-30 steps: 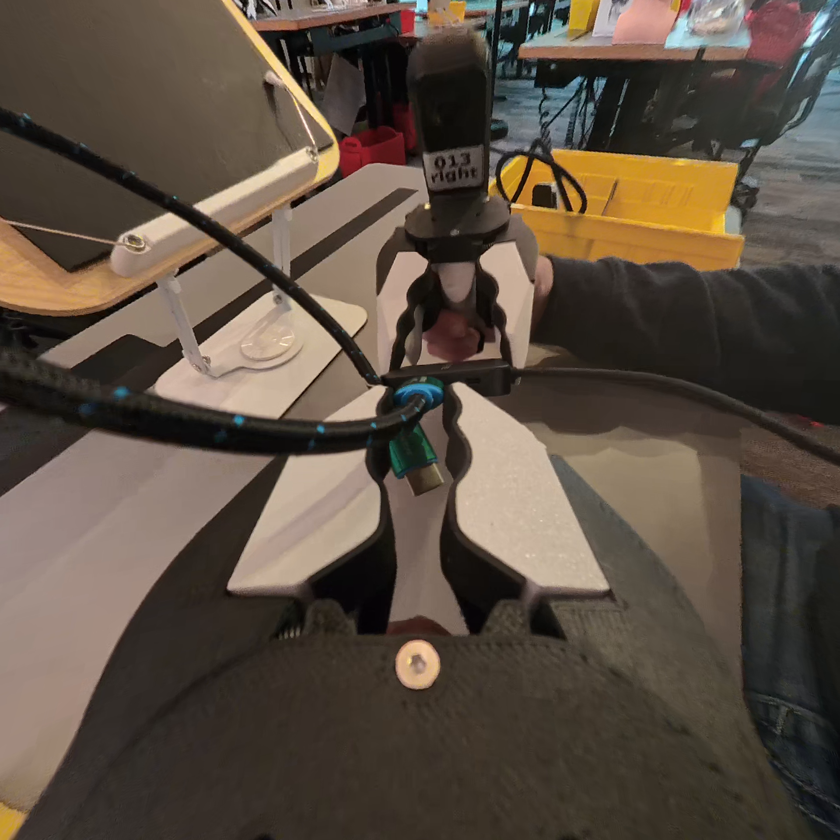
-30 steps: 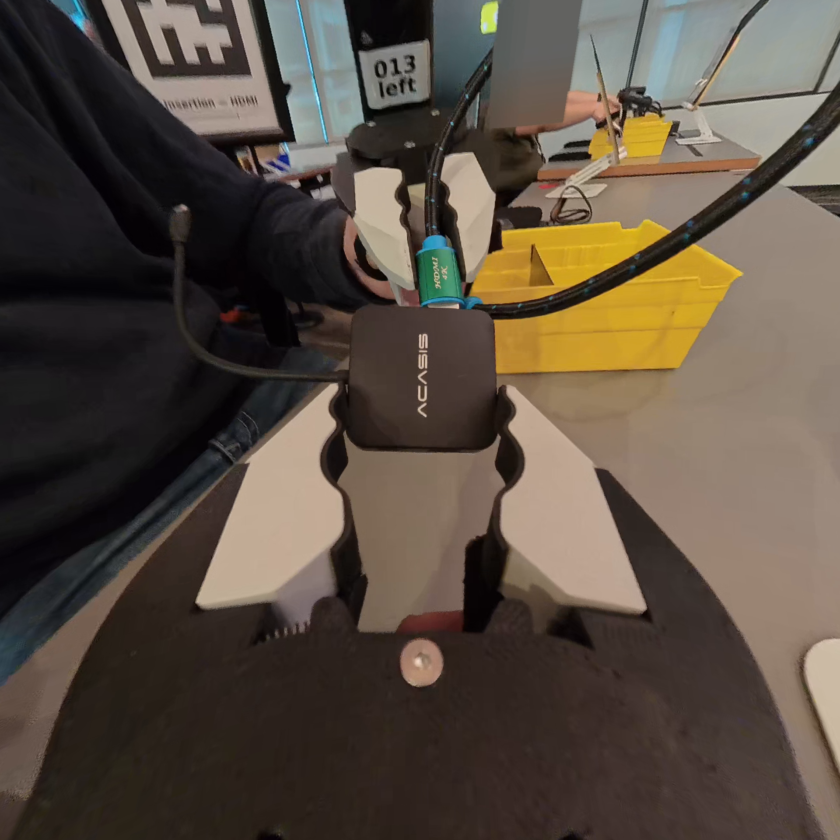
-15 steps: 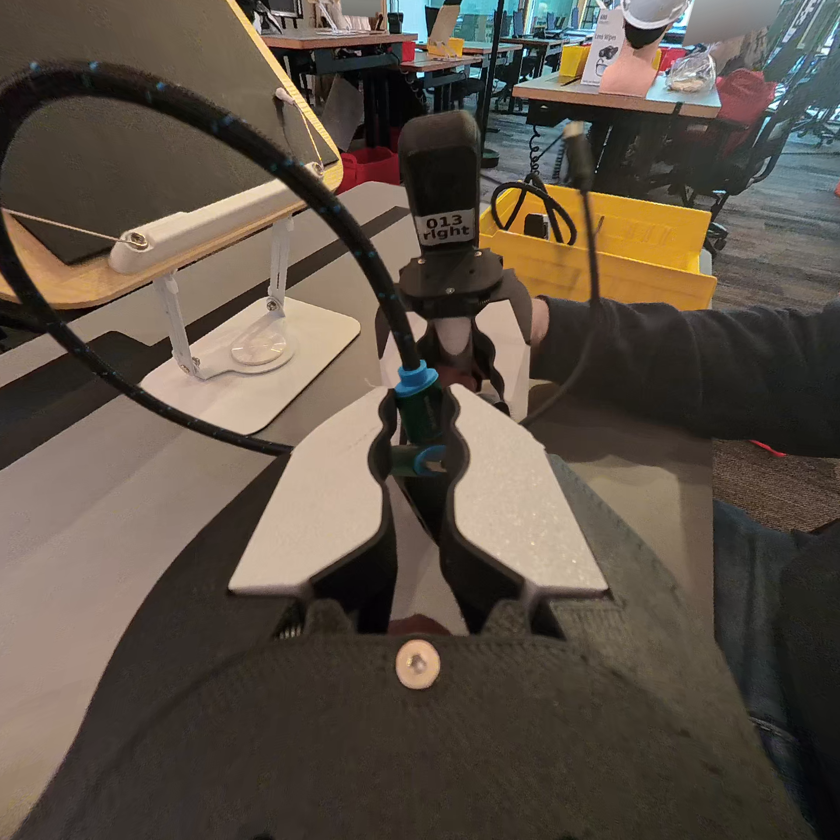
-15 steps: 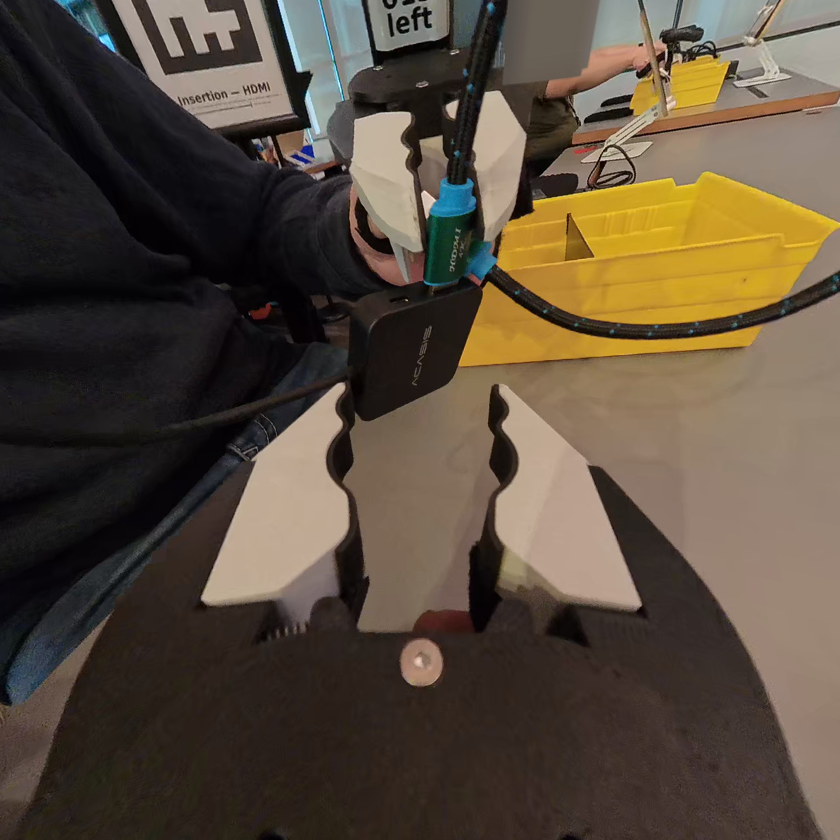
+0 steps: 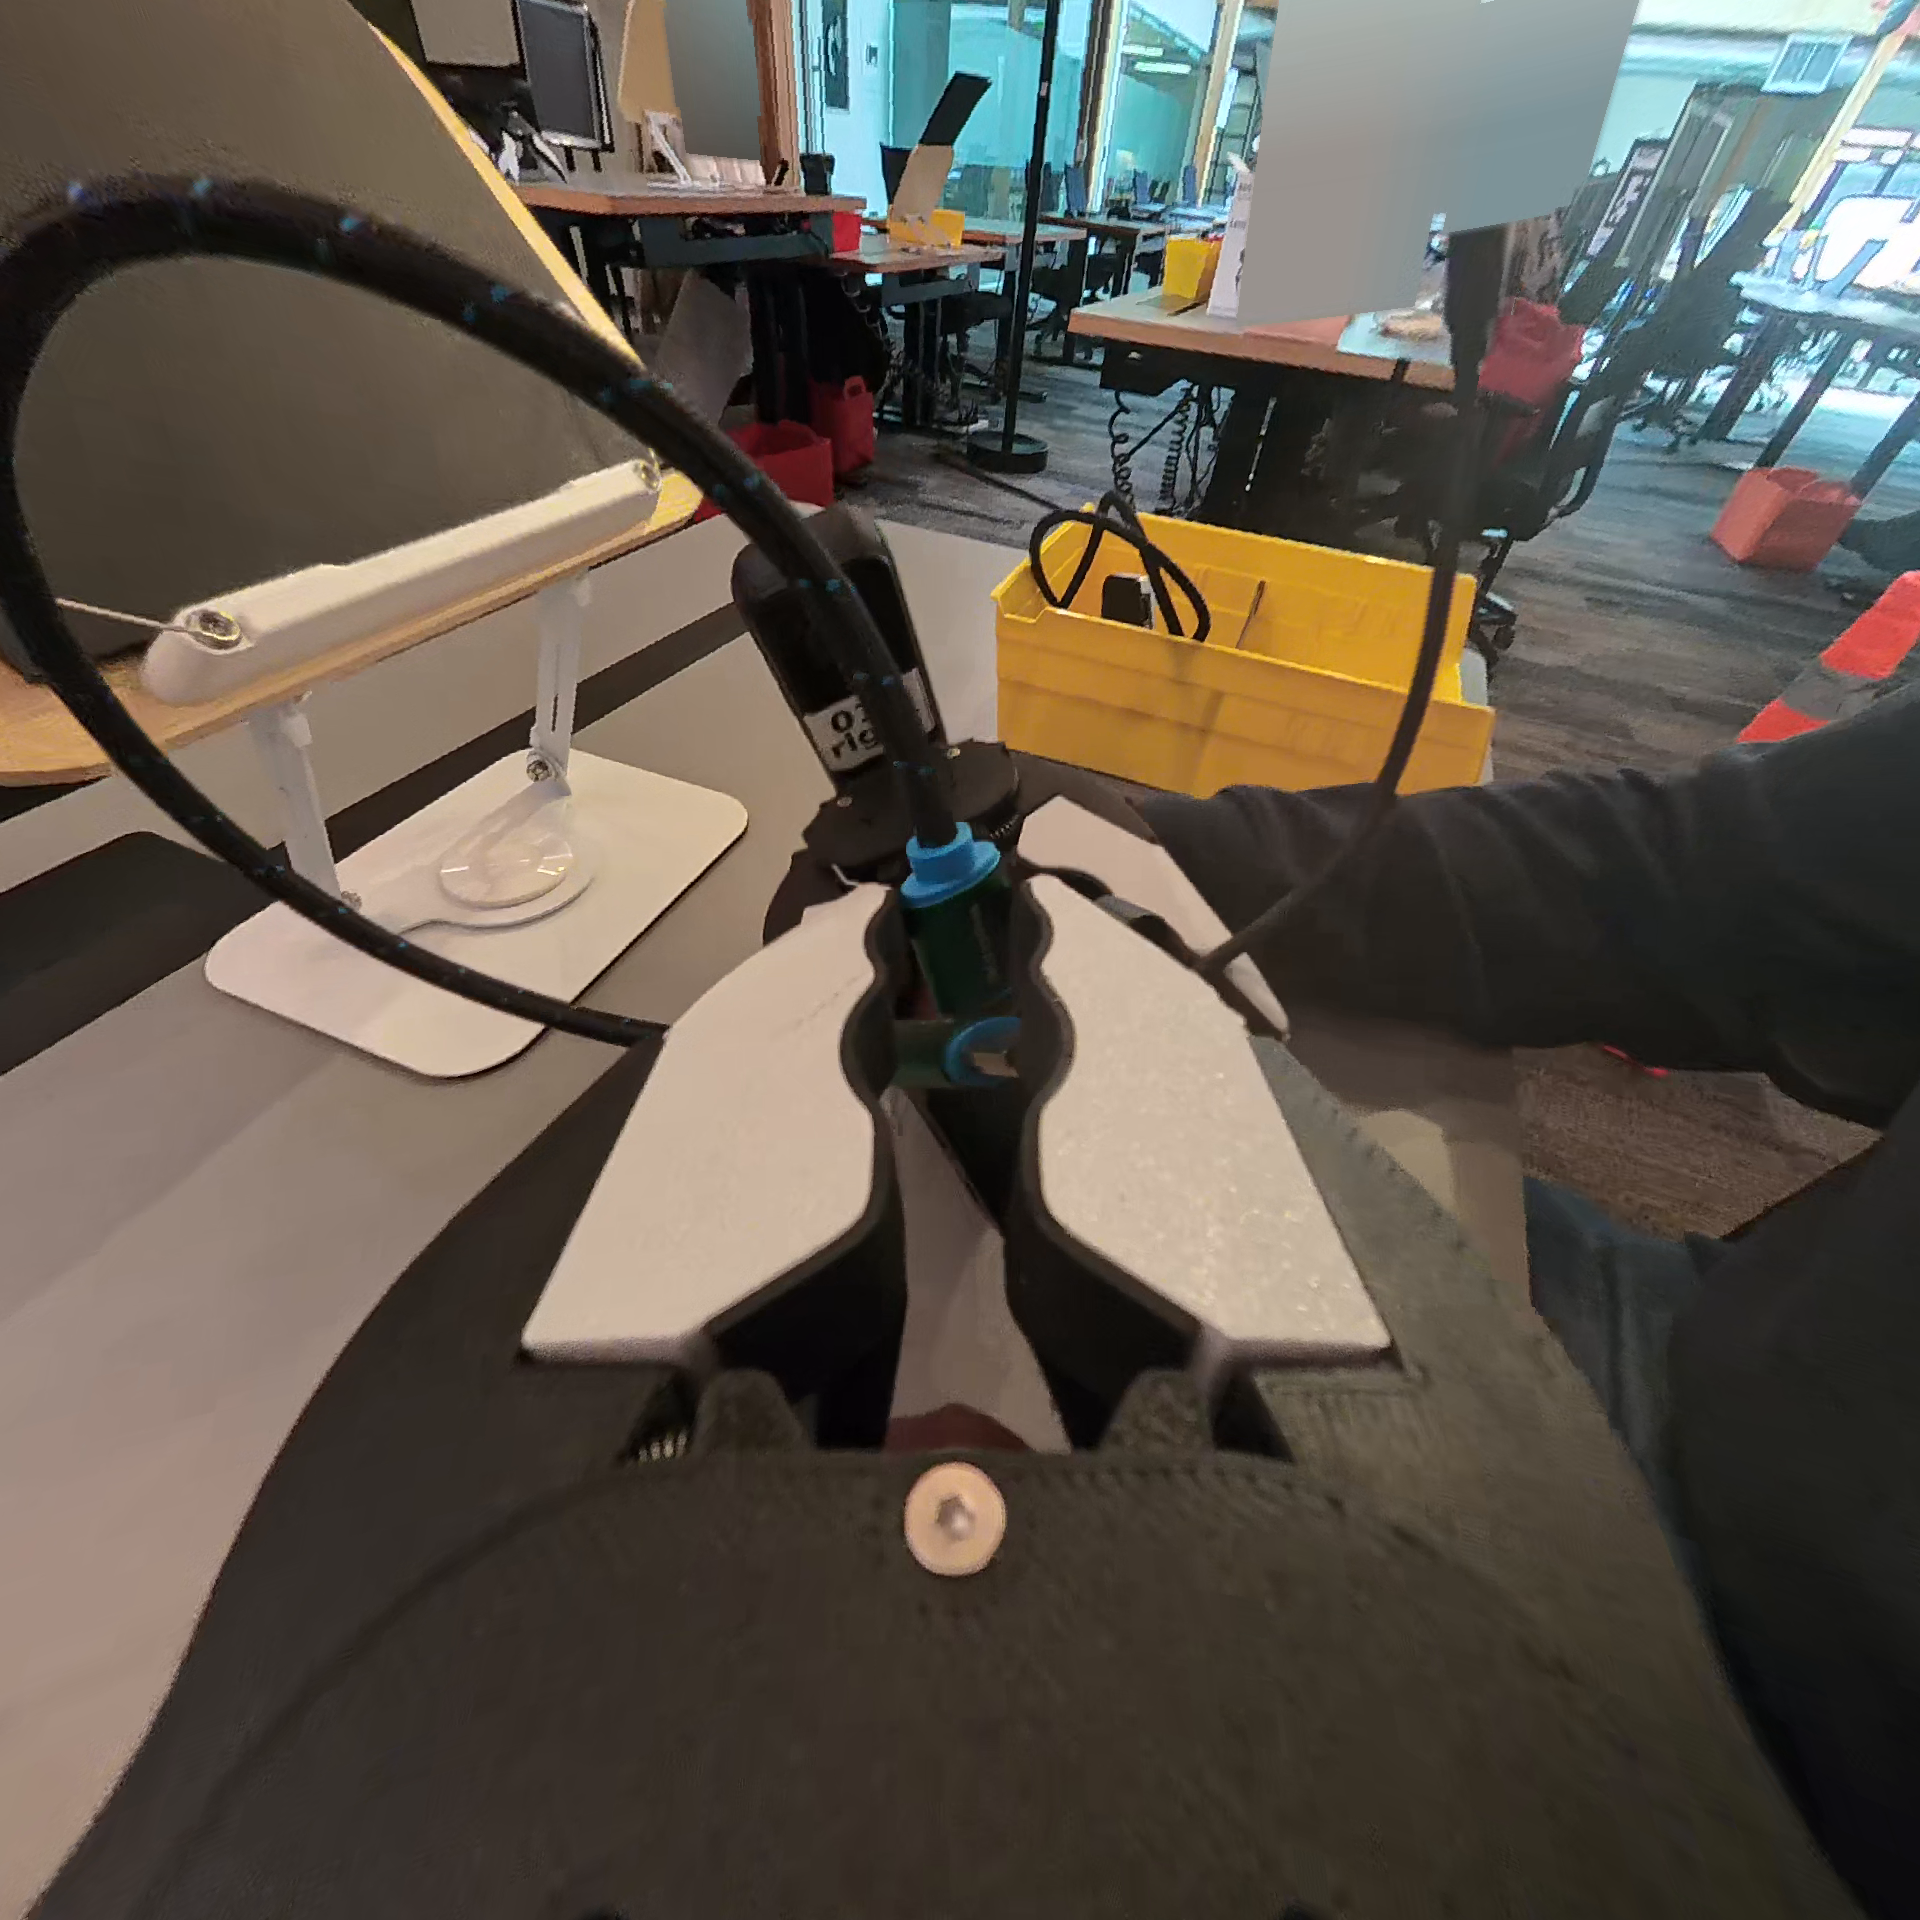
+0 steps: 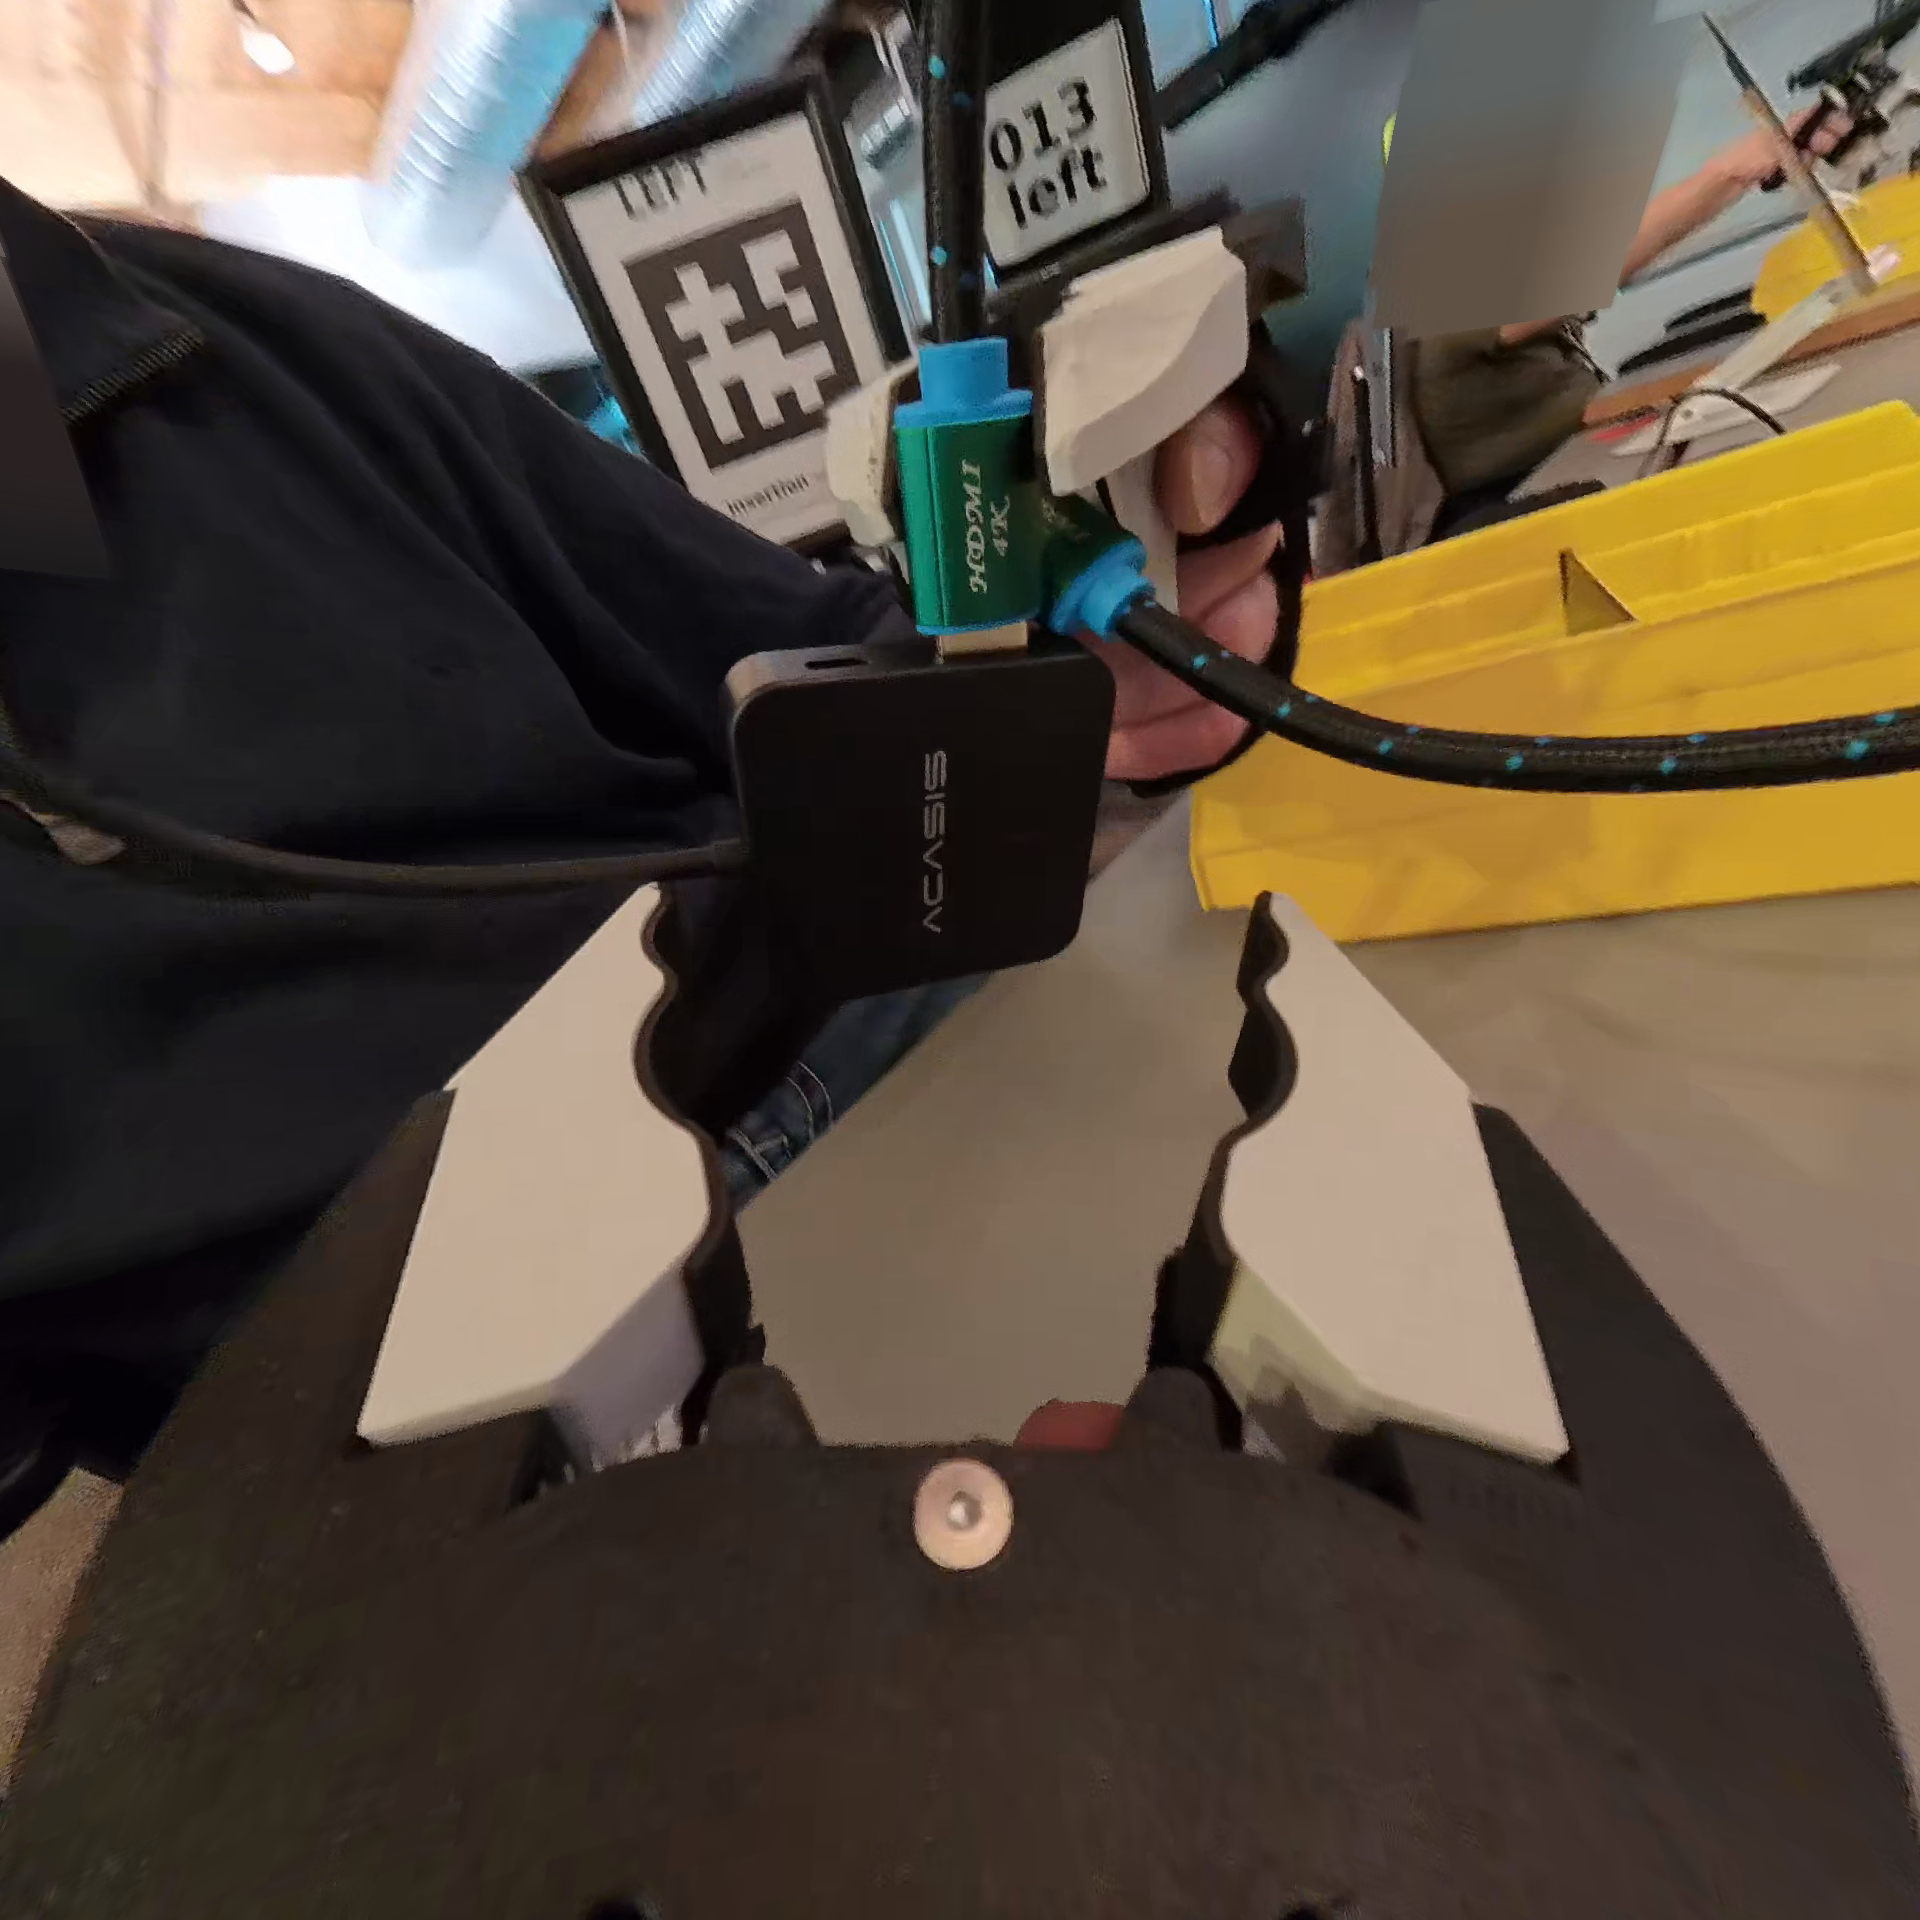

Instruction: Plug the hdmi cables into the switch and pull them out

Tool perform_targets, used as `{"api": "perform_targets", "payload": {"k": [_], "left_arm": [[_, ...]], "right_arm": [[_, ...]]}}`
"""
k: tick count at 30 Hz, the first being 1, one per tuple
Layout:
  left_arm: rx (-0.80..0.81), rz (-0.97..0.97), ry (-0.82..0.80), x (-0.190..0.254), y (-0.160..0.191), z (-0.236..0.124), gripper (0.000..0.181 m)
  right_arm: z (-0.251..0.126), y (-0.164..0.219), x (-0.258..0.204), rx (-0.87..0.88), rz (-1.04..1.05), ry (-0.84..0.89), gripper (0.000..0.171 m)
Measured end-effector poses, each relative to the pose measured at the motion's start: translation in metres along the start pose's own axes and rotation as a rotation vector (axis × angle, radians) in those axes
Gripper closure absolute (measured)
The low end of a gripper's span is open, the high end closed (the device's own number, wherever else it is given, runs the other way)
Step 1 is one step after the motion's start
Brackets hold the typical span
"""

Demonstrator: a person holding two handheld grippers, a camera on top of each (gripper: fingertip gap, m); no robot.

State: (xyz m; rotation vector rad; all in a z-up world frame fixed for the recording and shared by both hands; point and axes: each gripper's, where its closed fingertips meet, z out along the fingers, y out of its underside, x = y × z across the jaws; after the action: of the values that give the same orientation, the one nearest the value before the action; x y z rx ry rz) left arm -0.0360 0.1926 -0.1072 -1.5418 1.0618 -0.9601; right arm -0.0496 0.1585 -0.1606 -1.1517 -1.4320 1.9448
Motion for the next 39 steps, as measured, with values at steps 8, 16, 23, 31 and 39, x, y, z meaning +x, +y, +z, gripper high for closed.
{"api": "perform_targets", "payload": {"k": [8,16,23,31,39], "left_arm": [[0.014,-0.008,-0.036,-0.005,0.0,0.001,0.164],[0.045,-0.005,-0.092,-0.01,-0.004,0.001,0.163],[0.033,0.018,-0.163,-0.015,-0.002,0.001,0.169],[0.027,-0.006,-0.141,-0.012,0.001,0.007,0.169],[0.069,-0.064,-0.089,-0.007,0.001,0.01,0.169]], "right_arm": [[0.012,0.01,0.0,-0.011,0.021,-0.017,0.054],[0.019,-0.005,0.015,-0.019,-0.138,0.236,0.11],[-0.007,-0.011,0.035,-0.043,-0.205,0.481,0.16],[-0.011,-0.004,0.033,-0.119,-0.22,0.538,0.16],[-0.004,-0.004,0.032,-0.131,-0.215,0.544,0.16]]}}
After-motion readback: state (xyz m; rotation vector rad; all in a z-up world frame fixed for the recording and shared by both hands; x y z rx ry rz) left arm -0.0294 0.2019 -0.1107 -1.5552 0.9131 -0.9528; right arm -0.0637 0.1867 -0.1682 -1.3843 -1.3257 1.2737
